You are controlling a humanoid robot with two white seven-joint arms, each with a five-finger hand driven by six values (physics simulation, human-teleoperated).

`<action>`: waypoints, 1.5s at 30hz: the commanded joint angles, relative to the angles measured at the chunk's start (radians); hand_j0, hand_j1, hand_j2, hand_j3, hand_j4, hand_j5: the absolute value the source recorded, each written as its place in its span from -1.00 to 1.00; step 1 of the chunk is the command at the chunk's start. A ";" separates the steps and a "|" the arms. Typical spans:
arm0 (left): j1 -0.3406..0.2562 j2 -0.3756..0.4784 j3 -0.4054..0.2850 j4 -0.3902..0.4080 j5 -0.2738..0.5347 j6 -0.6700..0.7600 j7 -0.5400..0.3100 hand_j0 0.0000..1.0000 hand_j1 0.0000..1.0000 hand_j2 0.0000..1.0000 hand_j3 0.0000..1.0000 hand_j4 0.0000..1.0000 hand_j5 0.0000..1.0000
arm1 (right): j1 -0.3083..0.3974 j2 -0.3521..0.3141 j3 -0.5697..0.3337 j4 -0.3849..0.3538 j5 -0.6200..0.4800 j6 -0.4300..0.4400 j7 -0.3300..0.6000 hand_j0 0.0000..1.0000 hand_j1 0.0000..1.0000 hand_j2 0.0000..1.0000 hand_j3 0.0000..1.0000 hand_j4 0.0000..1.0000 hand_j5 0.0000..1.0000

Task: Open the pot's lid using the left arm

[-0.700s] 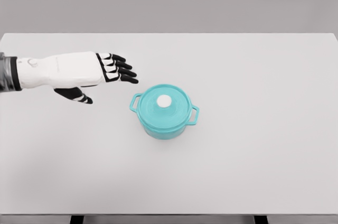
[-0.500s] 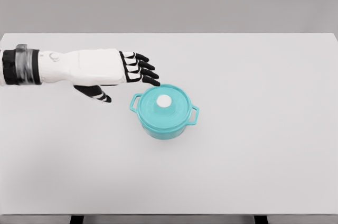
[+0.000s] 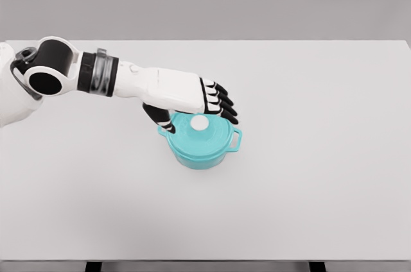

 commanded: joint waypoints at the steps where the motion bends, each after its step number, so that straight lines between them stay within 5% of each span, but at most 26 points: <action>1: 0.000 -0.016 -0.007 0.048 -0.022 0.002 -0.025 1.00 1.00 1.00 1.00 1.00 1.00 | 0.000 0.000 0.000 0.000 0.001 0.000 0.000 1.00 1.00 1.00 1.00 1.00 1.00; 8: -0.009 -0.040 -0.004 0.065 -0.019 0.002 -0.025 1.00 1.00 1.00 1.00 1.00 1.00 | 0.000 0.000 0.000 0.000 0.001 0.000 0.000 1.00 1.00 1.00 1.00 1.00 1.00; 14: -0.005 -0.094 -0.007 0.162 -0.048 0.002 -0.025 1.00 1.00 1.00 1.00 1.00 1.00 | 0.000 0.000 0.000 0.000 0.001 0.000 0.000 1.00 1.00 1.00 1.00 1.00 1.00; 40: 0.028 -0.119 -0.012 0.183 -0.096 0.002 -0.025 1.00 1.00 1.00 1.00 1.00 1.00 | 0.000 0.000 0.000 0.000 0.001 0.000 0.000 1.00 1.00 1.00 1.00 1.00 1.00; 45: 0.031 -0.119 -0.012 0.183 -0.096 0.002 -0.025 0.76 0.76 0.76 0.76 0.76 0.76 | 0.000 0.000 0.000 0.000 0.001 0.000 0.000 1.00 1.00 1.00 1.00 1.00 1.00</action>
